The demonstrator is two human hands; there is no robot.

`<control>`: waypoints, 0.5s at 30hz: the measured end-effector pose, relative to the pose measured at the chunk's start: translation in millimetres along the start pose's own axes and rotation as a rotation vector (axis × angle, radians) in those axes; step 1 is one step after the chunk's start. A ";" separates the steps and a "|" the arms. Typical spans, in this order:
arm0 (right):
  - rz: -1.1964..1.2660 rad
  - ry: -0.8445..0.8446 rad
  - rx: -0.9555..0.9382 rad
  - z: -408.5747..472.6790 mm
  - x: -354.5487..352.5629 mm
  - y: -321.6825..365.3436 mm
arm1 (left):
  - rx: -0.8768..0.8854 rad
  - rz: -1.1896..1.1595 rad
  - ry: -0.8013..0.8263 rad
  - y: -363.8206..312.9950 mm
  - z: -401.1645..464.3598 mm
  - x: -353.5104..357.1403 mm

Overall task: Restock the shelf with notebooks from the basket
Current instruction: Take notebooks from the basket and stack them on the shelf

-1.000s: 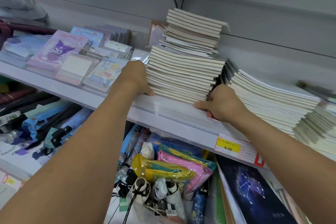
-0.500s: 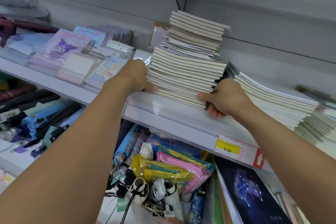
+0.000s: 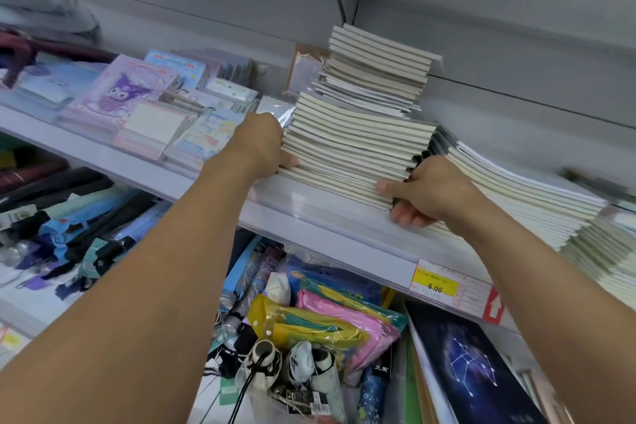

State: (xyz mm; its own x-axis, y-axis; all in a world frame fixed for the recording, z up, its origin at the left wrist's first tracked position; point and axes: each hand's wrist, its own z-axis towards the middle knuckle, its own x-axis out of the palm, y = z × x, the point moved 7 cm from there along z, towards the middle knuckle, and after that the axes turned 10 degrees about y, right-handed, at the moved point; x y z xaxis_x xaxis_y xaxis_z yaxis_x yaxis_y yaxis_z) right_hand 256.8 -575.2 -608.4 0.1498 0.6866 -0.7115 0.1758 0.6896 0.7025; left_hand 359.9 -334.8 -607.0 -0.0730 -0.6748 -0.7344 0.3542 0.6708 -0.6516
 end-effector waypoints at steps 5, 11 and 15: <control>0.043 -0.153 -0.036 9.2 -2.3 -9.2 | 0.024 -0.027 -0.040 0.0 1.8 1.0; 0.120 -0.097 0.021 5.1 3.9 -13.2 | -0.030 -0.067 -0.126 -0.4 -9.4 -4.0; 0.141 0.019 0.040 -7.6 -3.1 -1.6 | -0.062 -0.080 -0.142 2.7 -8.0 -5.3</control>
State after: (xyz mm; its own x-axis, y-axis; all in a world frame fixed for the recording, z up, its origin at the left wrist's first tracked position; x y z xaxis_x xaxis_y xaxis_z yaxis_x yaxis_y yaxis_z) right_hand 248.6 -576.7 -607.2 0.1571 0.7806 -0.6050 0.1927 0.5766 0.7940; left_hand 353.8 -327.0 -606.4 0.0358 -0.7605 -0.6483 0.2940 0.6280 -0.7205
